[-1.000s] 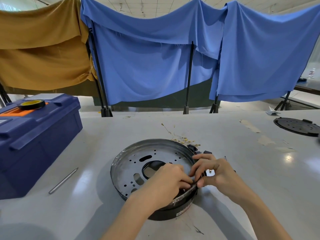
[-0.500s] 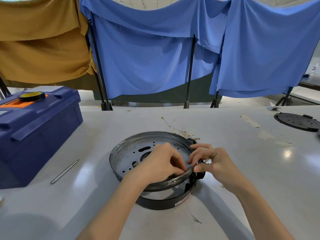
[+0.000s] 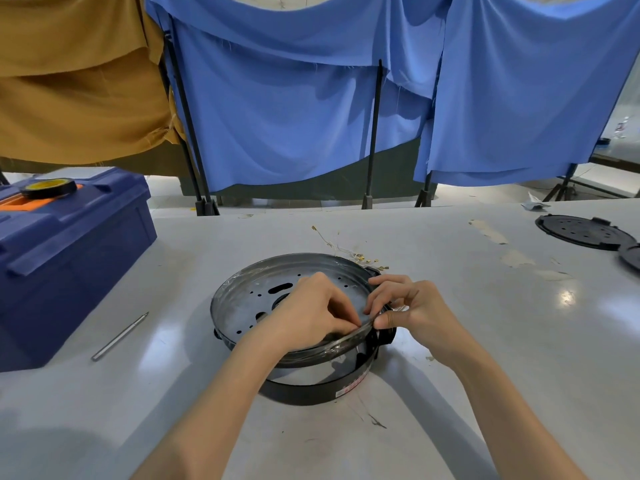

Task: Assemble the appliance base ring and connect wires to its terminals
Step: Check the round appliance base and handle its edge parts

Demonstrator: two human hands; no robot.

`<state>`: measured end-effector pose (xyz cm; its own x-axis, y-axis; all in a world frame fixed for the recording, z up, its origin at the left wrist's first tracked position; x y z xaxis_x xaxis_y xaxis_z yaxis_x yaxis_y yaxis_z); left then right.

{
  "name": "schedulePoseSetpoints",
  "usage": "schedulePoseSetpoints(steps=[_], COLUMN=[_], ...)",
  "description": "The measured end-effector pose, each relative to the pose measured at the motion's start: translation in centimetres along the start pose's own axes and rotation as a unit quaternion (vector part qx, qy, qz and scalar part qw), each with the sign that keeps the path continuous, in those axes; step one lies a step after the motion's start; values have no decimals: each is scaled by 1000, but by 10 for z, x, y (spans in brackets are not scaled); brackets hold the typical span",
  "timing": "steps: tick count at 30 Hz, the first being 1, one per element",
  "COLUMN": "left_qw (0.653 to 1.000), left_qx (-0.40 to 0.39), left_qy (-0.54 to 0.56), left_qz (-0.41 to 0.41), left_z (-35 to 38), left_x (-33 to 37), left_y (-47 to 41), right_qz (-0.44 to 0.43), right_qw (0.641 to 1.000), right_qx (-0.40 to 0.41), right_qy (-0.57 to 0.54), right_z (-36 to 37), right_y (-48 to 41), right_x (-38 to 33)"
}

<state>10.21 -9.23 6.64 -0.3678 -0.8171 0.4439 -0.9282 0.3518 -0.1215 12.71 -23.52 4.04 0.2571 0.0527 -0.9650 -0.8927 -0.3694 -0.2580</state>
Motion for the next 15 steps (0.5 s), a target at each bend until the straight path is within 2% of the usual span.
schedulePoseSetpoints(steps=[8, 15], left_qw=[1000, 999], left_qx=[-4, 11], left_qy=[6, -36], left_qz=[-7, 5], left_z=[7, 11], left_x=[2, 6], left_y=[3, 2], right_qz=[7, 10], right_qw=[1000, 1000], right_qx=[-6, -4], right_qy=[7, 4], right_z=[-4, -5], right_y=[5, 6], right_x=[-1, 1])
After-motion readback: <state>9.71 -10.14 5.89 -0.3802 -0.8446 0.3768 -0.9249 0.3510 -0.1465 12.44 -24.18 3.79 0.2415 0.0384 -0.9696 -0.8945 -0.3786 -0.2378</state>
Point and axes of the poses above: each hand's wrist, its own y-axis away from the middle knuckle, its own z-axis out of the palm, x = y × z, the point moved 7 cm from there along -y, towards the middle knuckle, and after that the axes turned 15 degrees about -y, right-handed, at the moved point
